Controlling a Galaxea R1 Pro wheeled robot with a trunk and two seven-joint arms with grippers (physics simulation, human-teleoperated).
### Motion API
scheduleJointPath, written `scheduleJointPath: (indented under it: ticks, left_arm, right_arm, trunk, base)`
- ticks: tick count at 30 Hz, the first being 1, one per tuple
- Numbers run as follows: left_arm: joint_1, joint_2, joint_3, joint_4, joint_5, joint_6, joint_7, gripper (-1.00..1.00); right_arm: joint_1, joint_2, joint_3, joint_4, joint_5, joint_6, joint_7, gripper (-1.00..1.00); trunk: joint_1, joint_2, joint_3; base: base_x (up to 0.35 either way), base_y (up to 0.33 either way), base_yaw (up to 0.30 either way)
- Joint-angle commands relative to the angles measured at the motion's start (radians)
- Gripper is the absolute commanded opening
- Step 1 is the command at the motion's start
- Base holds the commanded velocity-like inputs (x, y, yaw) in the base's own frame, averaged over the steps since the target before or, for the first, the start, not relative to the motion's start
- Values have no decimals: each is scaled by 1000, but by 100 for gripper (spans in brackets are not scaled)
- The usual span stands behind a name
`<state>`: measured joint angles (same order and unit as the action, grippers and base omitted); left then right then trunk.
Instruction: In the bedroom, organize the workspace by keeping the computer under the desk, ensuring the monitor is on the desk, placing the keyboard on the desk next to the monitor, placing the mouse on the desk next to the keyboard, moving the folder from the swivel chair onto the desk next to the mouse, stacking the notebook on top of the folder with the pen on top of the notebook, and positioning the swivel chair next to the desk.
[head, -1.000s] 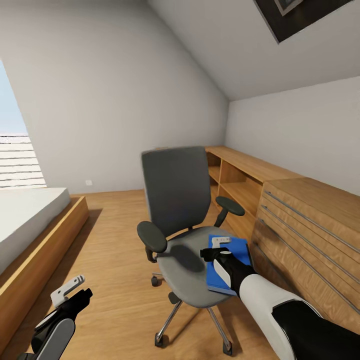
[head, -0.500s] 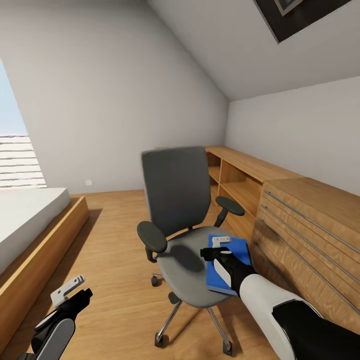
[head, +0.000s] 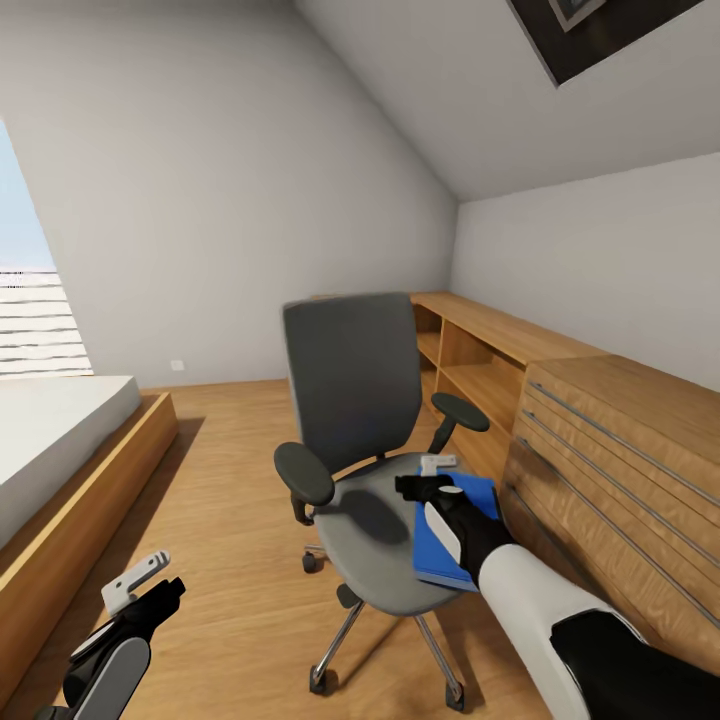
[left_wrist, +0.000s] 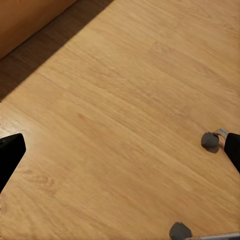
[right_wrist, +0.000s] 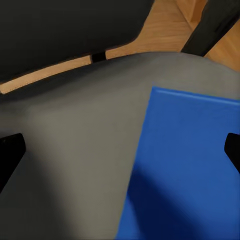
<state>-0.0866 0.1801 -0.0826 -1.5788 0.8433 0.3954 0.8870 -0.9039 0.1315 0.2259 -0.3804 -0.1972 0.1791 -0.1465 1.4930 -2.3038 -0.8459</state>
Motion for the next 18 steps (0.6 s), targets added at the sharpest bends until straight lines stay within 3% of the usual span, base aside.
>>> scheduleJointPath:
  ticks: [1,6,7,9,10,18]
  left_arm:
    - [-1,1,-2,-1,4,3,7,100]
    - [-1,1,-2,0,4,3,7,100]
    - [-1,1,-2,0,4,3,7,100]
    - [-1,1,-2,0,3,3,7,100]
    - [-1,1,-2,0,2,3,7,100]
    - [-1,1,-2,0,5,3,7,100]
  right_arm:
    - [8,-2,7,-28,-10,24,-8,100]
    - [68,-18,3,-211,-10,146,-9,100]
    - [174,-59,-12,-467,-22,283,-11,100]
    - [245,-90,-69,-650,-61,372,-11,100]
    - [352,-111,-397,-877,-235,482,-9,100]
    - [353,-105,-405,-867,-244,474,-8,100]
  trunk:
    - [0,0,-1]
    - [0,0,-1]
    - [0,0,-1]
    - [0,0,-1]
    - [0,0,-1]
    - [0,0,-1]
  base:
    - [0,0,0]
    - [0,0,0]
    - [0,0,0]
    - [0,0,0]
    - [0,0,0]
    - [0,0,0]
